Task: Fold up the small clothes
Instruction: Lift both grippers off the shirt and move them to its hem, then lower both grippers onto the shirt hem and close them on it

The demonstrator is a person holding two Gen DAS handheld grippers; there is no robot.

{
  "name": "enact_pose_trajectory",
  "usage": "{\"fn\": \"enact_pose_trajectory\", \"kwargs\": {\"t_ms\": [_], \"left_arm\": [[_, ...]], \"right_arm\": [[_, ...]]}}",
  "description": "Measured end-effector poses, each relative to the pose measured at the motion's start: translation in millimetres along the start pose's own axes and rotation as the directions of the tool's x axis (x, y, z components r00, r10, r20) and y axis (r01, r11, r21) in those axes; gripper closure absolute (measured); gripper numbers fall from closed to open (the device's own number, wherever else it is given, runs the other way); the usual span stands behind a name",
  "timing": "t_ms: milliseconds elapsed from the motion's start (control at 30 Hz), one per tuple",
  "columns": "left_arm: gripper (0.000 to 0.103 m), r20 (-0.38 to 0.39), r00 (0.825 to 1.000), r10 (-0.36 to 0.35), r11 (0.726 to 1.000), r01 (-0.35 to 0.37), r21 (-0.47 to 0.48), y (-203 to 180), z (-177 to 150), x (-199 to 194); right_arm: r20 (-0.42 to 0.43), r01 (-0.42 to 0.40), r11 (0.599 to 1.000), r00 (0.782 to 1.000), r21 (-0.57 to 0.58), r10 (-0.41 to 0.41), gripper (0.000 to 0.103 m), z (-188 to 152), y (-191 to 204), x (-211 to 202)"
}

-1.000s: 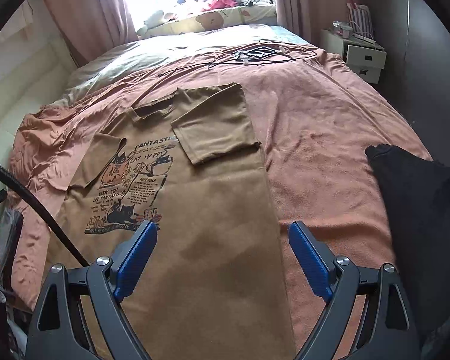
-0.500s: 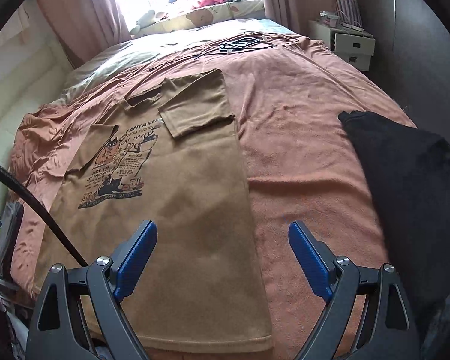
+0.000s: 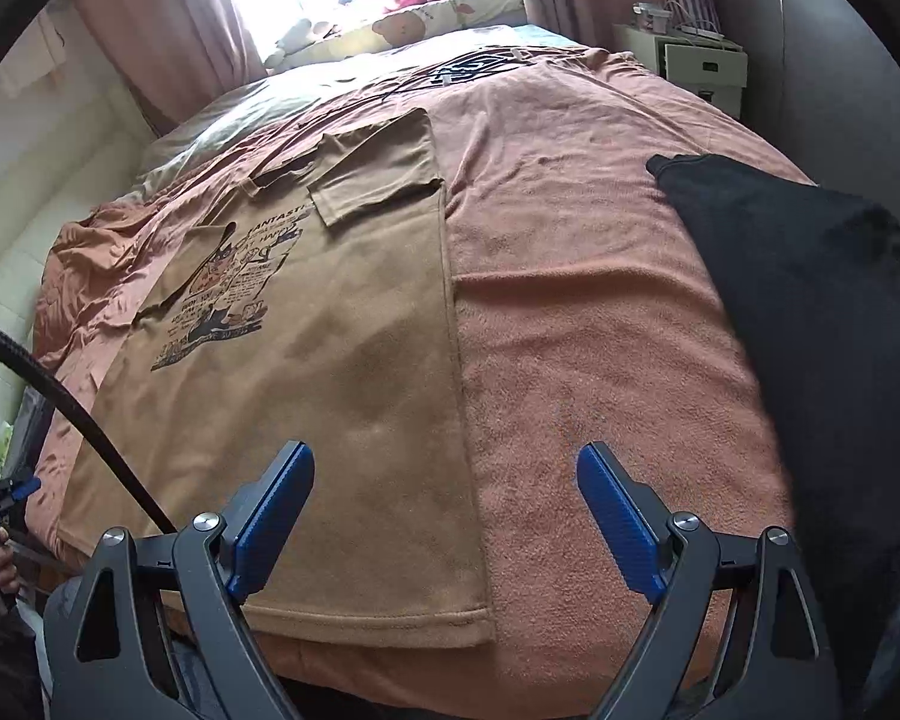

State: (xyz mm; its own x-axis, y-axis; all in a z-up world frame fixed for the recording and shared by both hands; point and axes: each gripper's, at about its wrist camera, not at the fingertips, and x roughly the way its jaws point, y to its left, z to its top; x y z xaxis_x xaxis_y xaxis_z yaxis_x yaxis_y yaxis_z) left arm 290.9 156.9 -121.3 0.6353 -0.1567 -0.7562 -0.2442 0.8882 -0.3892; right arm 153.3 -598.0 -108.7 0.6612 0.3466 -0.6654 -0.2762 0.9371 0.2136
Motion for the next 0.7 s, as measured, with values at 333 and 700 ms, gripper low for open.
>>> {"fn": "enact_pose_trajectory", "kwargs": {"t_ms": [333,700], "left_arm": [[0.054,-0.073,0.995,-0.07,0.99,0.06,-0.128,19,-39,20],[0.06,-0.111,0.986,-0.123,0.963,0.092,-0.252,38,-59,37]], "right_arm": [[-0.039,-0.077,0.993,0.996,0.093,0.081,0.04,-22,-35,18],[-0.073,-0.18,0.959,0.977,0.218,0.2,0.051,-32,-58,41]]}}
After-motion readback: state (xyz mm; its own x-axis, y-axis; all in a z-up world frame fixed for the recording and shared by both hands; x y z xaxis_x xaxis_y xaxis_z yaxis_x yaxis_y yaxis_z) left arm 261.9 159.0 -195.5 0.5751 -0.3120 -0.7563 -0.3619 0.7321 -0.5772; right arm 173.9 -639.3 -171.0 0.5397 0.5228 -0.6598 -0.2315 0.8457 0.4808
